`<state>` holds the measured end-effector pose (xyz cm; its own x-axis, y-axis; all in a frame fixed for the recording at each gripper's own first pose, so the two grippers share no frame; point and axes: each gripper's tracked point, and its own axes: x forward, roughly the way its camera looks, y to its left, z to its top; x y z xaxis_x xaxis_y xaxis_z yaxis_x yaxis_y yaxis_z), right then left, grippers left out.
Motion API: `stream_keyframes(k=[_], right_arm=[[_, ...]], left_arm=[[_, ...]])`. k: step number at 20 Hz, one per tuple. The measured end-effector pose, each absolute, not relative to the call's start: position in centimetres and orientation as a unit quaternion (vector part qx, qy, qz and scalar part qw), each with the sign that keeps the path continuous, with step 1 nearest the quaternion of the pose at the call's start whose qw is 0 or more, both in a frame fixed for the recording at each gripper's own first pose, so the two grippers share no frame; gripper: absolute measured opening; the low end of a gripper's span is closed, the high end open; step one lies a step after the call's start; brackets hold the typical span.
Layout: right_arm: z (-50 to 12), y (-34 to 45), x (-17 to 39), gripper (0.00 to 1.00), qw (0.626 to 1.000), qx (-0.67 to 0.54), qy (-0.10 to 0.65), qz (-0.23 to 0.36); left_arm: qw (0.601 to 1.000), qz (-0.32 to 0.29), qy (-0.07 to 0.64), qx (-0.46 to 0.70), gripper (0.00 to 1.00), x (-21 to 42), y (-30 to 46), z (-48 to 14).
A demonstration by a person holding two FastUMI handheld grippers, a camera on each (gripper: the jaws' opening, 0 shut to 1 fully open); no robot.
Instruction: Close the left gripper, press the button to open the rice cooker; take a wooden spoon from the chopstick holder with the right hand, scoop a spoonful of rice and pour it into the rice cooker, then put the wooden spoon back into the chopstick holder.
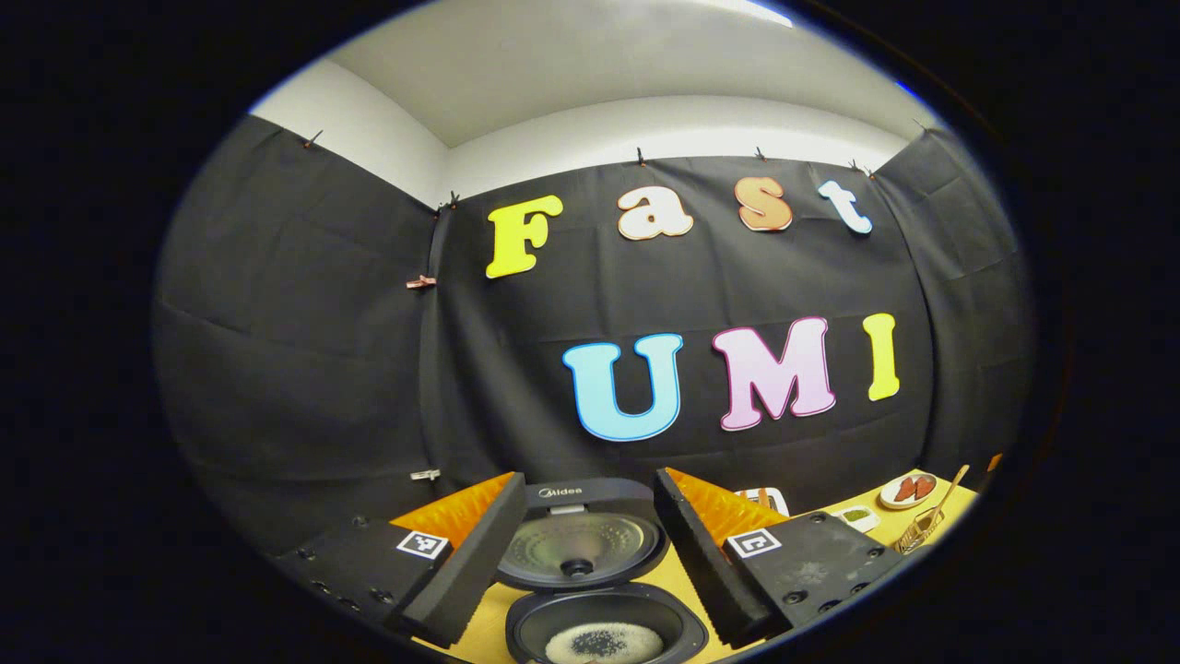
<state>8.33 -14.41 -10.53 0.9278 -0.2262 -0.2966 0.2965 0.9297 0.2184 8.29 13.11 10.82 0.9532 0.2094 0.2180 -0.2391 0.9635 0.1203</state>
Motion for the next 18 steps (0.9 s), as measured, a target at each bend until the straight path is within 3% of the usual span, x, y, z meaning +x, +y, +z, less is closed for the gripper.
stream_keyframes(k=[8, 12, 18], right_arm=[[-5.9, -7.7, -0.9, 0.98, 0.994, 0.032, 0.087, -0.057], [-4.2, -3.5, -3.4, 0.98, 0.997, -0.035, 0.065, -0.006], [-5.3, -0.4, -4.3, 0.98, 0.994, -0.069, 0.077, 0.04]], left_arm=[[0.987, 0.091, -0.112, 0.075, 0.93, 16.7, 16.3, 10.5], [0.987, 0.116, -0.088, 0.068, 0.95, 19.7, 18.5, 9.2], [0.99, 0.133, -0.027, 0.04, 1.0, 18.1, 18.0, 6.9]])
